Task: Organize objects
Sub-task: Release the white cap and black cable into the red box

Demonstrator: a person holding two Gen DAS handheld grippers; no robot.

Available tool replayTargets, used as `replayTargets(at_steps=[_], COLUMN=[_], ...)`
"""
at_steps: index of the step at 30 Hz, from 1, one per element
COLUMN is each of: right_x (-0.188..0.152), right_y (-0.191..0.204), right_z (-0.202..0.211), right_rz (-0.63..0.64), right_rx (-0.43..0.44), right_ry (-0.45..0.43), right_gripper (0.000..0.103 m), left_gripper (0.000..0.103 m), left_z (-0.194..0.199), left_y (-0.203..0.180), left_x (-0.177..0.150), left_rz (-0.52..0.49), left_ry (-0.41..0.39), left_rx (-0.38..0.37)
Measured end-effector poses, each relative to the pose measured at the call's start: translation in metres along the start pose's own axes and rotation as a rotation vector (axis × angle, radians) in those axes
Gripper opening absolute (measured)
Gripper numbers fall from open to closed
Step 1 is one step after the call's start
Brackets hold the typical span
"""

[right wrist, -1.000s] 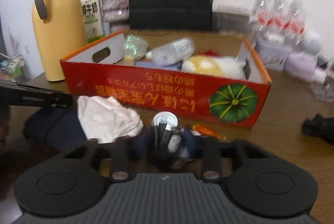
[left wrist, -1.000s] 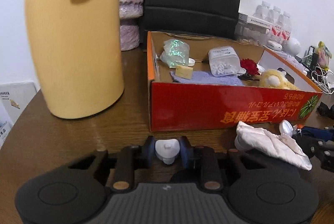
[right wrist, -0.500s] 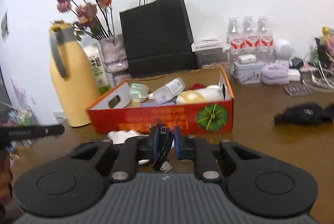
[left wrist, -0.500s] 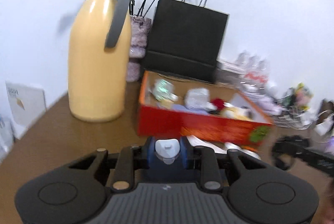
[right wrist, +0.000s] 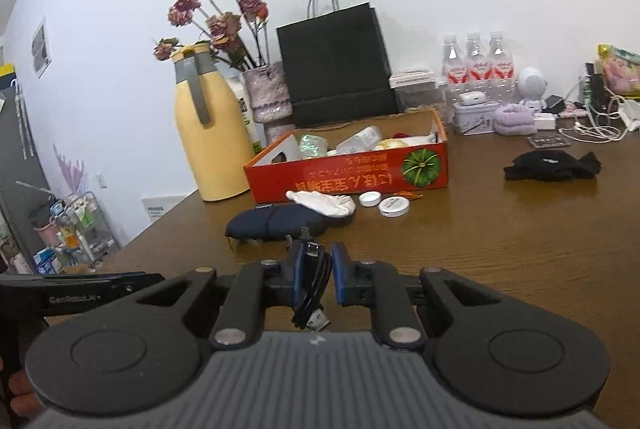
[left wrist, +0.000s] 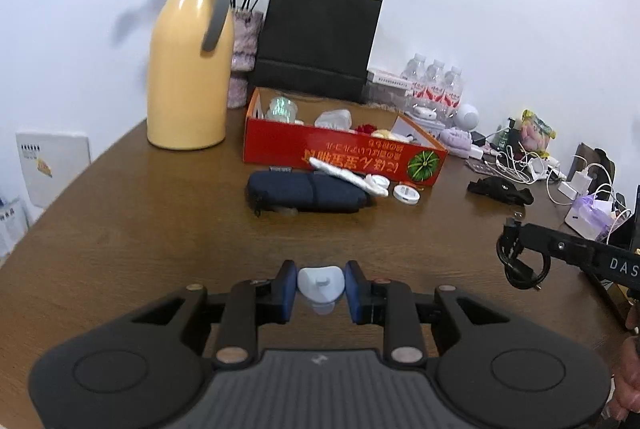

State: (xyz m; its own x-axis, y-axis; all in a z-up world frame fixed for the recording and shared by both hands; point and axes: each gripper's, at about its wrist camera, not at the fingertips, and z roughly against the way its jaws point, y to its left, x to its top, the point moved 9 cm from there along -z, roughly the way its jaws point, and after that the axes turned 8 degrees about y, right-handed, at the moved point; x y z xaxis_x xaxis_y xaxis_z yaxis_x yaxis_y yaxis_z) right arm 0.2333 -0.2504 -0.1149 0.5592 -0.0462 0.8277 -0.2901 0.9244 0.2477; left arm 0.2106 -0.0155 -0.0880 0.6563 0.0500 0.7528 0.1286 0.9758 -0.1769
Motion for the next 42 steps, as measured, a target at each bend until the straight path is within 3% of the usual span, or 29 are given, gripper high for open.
replayTargets(at_steps=[5, 9, 13, 15, 17, 19, 20, 21, 23, 26, 29, 35, 39, 42], right_x=[0.022, 0.077, 0.137, 0.162, 0.184, 0.191, 0.192, 0.191, 0.186, 0.181, 0.178, 0.174, 0.133, 0.083], right_y=[-0.002, -0.002, -0.011, -0.016, -0.027, -0.042, -0.052, -0.059, -0.072, -0.078, -0.077, -0.055, -0.046, -0.044], right_z=[0.003, -0.021, -0.089, -0.135, -0.189, -0.240, -0.266, -0.282, -0.297, -0.290, -0.276, -0.218, -0.144, -0.087], right_rz=[0.015, 0.083, 0.073, 0.051, 0.029, -0.002, -0.027, -0.044, -0.077, -0.094, -0.082, -0.014, 0.005, -0.003], right_rx=[0.002, 0.028, 0.031, 0.038, 0.020, -0.024, -0.041, -0.065, -0.107, -0.102, -0.108, -0.086, -0.059, -0.084], right_ry=[-0.030, -0.091, -0.089, -0.060, -0.015, 0.053, 0.080, 0.095, 0.107, 0.063, 0.034, 0.017, 0.003, 0.028], right_gripper=[0.015, 0.015, 0.016, 0.016, 0.016, 0.018, 0.022, 0.024, 0.029, 0.053, 0.055, 0.069, 0.085, 0.095], left_gripper=[0.024, 0.024, 0.024, 0.025, 0.025, 0.047, 0.071, 0.076, 0.077, 0.086, 0.085, 0.087, 0.097, 0.098], left_z=[-0.003, -0.041, -0.113, -0.152, -0.195, -0.235, -0.252, -0.264, -0.275, -0.277, -0.270, -0.199, -0.129, -0.086], left_y=[0.003, 0.012, 0.018, 0.020, 0.024, 0.032, 0.039, 0.045, 0.052, 0.057, 0.061, 0.036, 0.013, 0.006], left_x=[0.027, 0.091, 0.164, 0.196, 0.221, 0.237, 0.241, 0.242, 0.241, 0.238, 0.240, 0.240, 0.188, 0.122], left_rz=[-0.010, -0.028, -0.038, -0.067, -0.109, -0.100, -0.083, -0.062, -0.068, -0.120, -0.117, -0.080, -0.127, -0.077], left_ry=[-0.047, -0.074, -0.026, -0.014, -0.012, -0.015, -0.002, 0.016, 0.030, -0.004, 0.008, -0.064, -0.126, -0.079], left_rx=[-0.022, -0.070, -0.095, -0.054, 0.038, 0.086, 0.081, 0.081, 0.092, 0.097, 0.131, 0.038, 0.010, -0.022])
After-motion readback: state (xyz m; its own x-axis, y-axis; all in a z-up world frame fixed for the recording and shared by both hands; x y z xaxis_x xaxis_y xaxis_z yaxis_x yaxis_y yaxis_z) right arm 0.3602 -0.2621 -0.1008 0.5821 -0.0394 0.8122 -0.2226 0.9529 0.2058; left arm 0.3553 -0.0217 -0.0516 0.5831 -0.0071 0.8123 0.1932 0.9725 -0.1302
